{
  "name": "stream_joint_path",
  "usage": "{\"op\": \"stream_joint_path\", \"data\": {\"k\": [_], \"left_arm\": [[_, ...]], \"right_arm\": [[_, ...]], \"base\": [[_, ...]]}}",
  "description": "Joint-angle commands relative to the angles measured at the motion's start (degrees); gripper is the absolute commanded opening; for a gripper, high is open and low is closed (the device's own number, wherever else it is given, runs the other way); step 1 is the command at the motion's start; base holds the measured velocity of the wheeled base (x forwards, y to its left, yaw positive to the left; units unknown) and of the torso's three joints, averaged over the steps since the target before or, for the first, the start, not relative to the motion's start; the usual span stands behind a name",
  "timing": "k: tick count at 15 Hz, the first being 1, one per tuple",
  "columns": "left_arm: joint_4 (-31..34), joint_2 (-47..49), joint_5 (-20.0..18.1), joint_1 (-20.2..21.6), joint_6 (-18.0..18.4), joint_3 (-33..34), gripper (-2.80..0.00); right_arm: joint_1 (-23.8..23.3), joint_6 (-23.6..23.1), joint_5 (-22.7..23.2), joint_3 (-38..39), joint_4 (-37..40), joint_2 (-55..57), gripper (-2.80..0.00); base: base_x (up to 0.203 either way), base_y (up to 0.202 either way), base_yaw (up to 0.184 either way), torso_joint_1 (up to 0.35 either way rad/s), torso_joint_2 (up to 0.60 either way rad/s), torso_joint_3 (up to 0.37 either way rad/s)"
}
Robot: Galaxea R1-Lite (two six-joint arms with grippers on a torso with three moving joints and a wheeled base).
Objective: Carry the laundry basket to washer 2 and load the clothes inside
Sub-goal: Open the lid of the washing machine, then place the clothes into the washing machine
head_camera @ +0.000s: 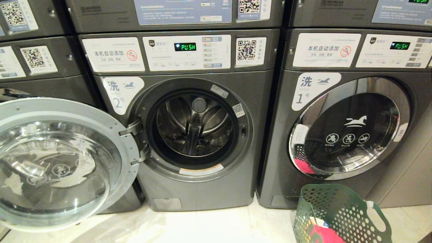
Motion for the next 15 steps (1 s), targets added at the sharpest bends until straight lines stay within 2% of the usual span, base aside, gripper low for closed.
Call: {"op": "stream_joint_path", "data": {"k": [1,9,15], "left_arm": [[0.0,0.0,0.0,0.0,0.0,0.1,-2.8],[0.2,0.0,0.0,0.0,0.2,0.1,-2.8],[0.1,0.0,0.0,0.0,0.4,0.1,-2.8]], "right_arm": [[0.0,0.0,0.0,1.9,-0.1,0.0,-2.8],[0.0,0.0,0.0,1.9,-0.1,0.0,-2.8],[0.0,0.0,0.0,1.9,-0.1,0.0,-2.8]], "base": [[0.0,0.195,-0.002,0.002,0.0,-0.003],[0.0,0.177,-0.001,0.003,0.0,0.0],[0.022,0.001,0.0,0.0,0.0,0.0]]}}
